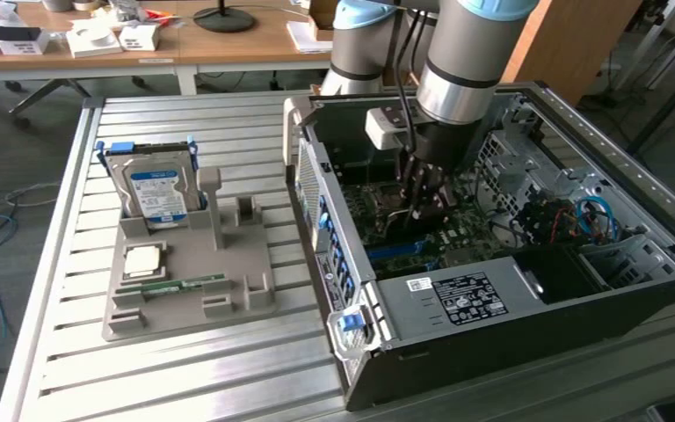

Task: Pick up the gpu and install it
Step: 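Insert the gpu into the slot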

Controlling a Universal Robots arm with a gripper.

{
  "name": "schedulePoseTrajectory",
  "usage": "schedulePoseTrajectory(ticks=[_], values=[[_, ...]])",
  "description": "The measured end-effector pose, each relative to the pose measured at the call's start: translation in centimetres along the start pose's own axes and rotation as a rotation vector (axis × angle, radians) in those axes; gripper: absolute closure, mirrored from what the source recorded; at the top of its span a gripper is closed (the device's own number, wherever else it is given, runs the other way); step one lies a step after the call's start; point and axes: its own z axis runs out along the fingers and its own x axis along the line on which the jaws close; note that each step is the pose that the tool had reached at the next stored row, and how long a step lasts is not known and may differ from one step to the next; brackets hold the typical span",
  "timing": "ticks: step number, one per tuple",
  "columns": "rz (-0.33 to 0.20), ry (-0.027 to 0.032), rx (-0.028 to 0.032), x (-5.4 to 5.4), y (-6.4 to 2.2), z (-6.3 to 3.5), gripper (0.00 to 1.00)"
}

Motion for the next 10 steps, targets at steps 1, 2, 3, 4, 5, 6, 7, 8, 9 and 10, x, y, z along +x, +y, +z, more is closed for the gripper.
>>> schedulePoseTrajectory(ticks=[1, 2, 3, 4, 5, 6, 7, 8, 9, 10], values=[[0.000, 0.0000, 0.0000, 0.00, 0.01, 0.00, 0.74], [0.000, 0.0000, 0.0000, 0.00, 0.01, 0.01, 0.74], [0.000, -0.0001, 0.0000, 0.00, 0.02, 0.03, 0.74], [0.000, -0.0002, 0.0000, 0.00, 0.02, 0.03, 0.74], [0.000, -0.0001, 0.0000, 0.00, 0.02, 0.02, 0.74], [0.000, -0.0001, 0.0000, 0.00, 0.02, 0.03, 0.74], [0.000, -0.0002, 0.0000, 0.00, 0.02, 0.03, 0.74], [0.000, -0.0001, 0.0000, 0.00, 0.02, 0.03, 0.74], [0.000, -0.0002, 0.0000, 0.00, 0.02, 0.03, 0.74], [0.000, -0.0002, 0.0000, 0.00, 0.02, 0.03, 0.74]])
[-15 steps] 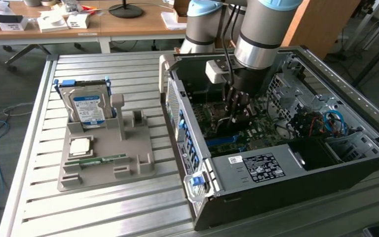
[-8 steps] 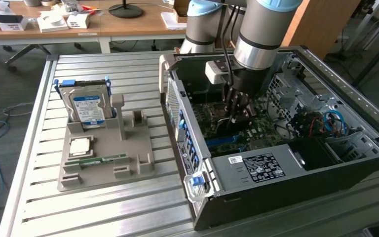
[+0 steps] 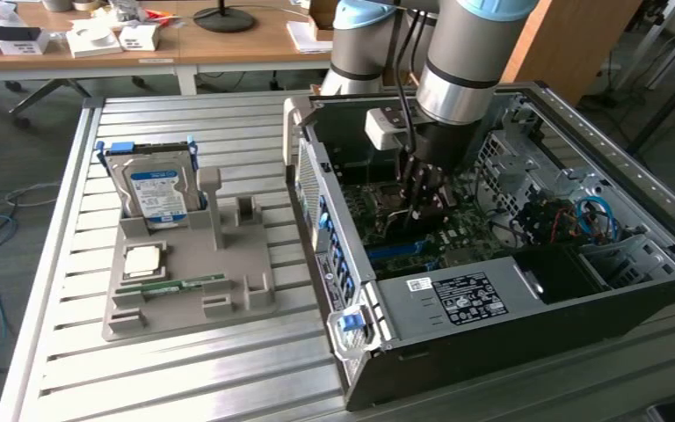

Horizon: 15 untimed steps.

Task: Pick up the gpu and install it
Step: 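Insert the gpu into the slot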

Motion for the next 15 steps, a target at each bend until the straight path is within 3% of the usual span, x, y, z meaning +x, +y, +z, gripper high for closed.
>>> schedulePoseTrajectory(ticks=[3, 7, 15], values=[[0.000, 0.0004, 0.0005, 0.00, -0.01, 0.00, 0.74], [-0.001, 0.0017, 0.0082, 0.00, -0.01, 0.03, 0.74], [-0.002, 0.0017, 0.0088, -0.02, 0.32, 0.03, 0.74]])
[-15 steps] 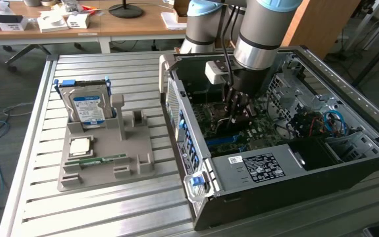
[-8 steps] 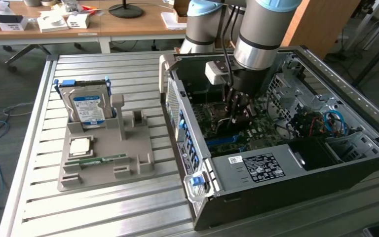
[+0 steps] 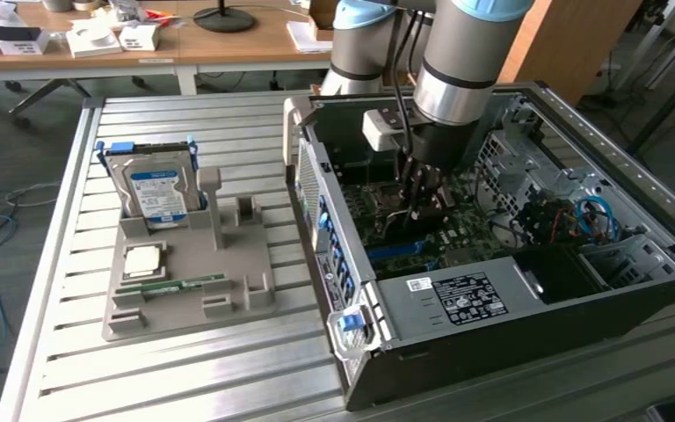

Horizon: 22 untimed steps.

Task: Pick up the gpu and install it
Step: 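Insert the gpu into the slot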

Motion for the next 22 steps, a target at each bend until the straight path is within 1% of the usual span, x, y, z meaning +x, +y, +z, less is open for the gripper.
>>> schedulePoseTrajectory(ticks=[3, 18, 22], values=[[0.000, 0.0006, 0.0000, 0.01, 0.02, 0.00, 0.74], [-0.007, 0.0006, 0.0042, 0.01, -0.05, 0.03, 0.74], [-0.013, 0.0006, 0.0084, 0.00, -0.06, 0.04, 0.74]])
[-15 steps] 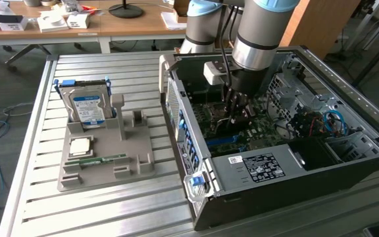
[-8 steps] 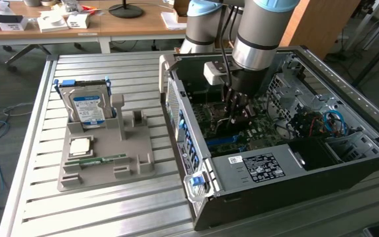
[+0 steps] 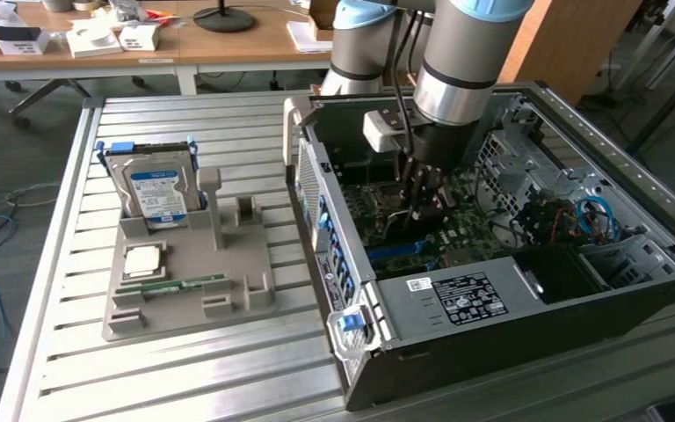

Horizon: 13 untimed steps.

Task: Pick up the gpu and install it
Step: 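Insert the gpu into the slot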

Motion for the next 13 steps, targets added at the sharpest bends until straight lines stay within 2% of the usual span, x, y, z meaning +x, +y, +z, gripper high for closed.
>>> schedulePoseTrajectory(ticks=[13], values=[[0.020, 0.0014, 0.0005, -0.03, 0.00, -0.01, 0.74]])
